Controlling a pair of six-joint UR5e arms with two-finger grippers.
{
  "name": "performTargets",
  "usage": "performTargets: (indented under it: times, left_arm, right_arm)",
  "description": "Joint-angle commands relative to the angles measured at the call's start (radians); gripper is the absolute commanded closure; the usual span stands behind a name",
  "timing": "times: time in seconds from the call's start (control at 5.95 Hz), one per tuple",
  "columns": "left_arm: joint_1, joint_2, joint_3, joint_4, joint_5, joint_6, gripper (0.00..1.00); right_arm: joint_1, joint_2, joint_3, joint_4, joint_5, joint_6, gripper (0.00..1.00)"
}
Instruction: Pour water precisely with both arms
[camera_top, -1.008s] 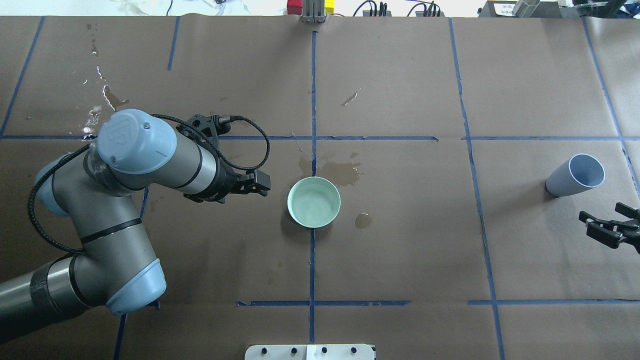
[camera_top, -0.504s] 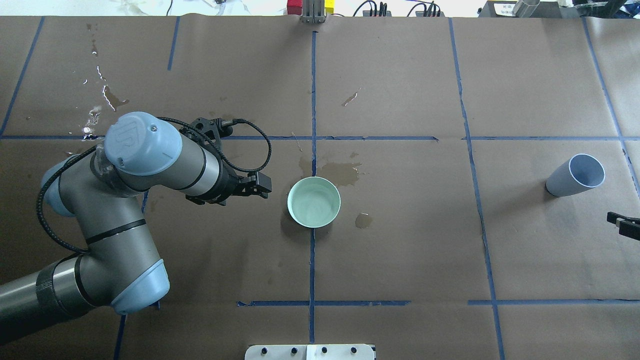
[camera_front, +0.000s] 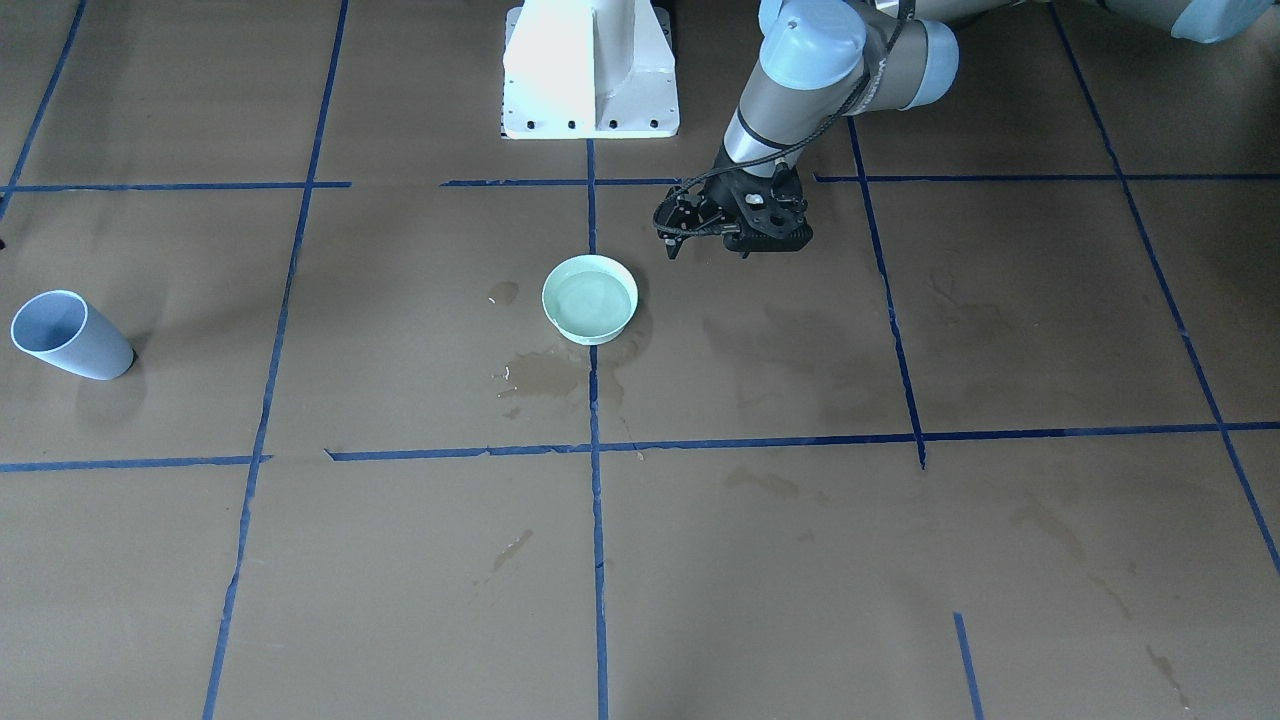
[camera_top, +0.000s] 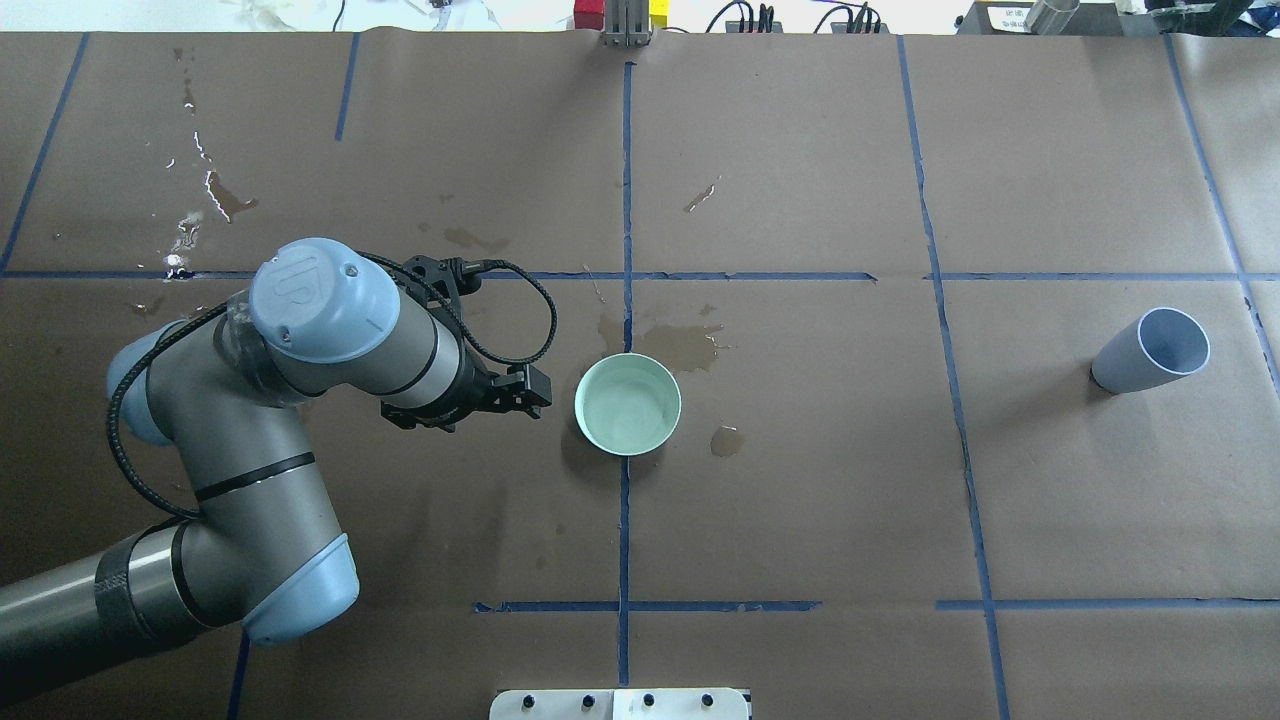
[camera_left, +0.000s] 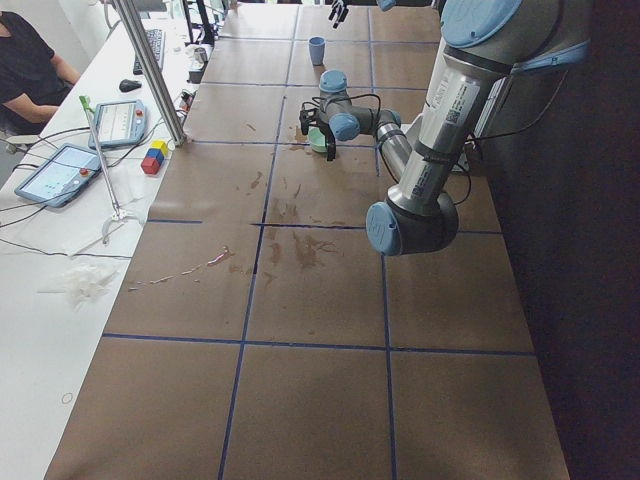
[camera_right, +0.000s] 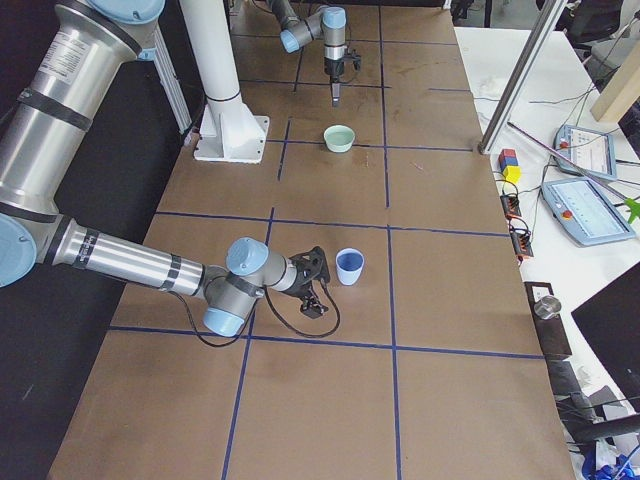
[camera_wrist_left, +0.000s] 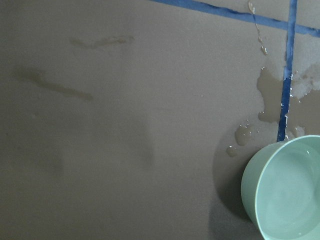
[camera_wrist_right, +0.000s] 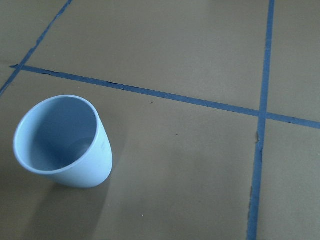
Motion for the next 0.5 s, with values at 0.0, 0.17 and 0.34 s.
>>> performTargets:
  times: [0.0,0.17,0.34]
  left_arm:
    - [0.047,-0.032,0.036,0.021,-0.003,-0.001,0.01]
    - [0.047,-0.074,0.083,0.019,-0.005,-0.003,0.01]
    - [0.047,-0.107,0.105,0.016,-0.005,-0.033,0.01]
  right_arm:
    - [0.144,0.028,0.001,-0.152,0.168,-0.130,0.00]
    - [0.182,0.060,0.003,-0.264,0.234,-0.188,0.00]
    - [0.222,0.092,0.001,-0.361,0.291,-0.272,0.00]
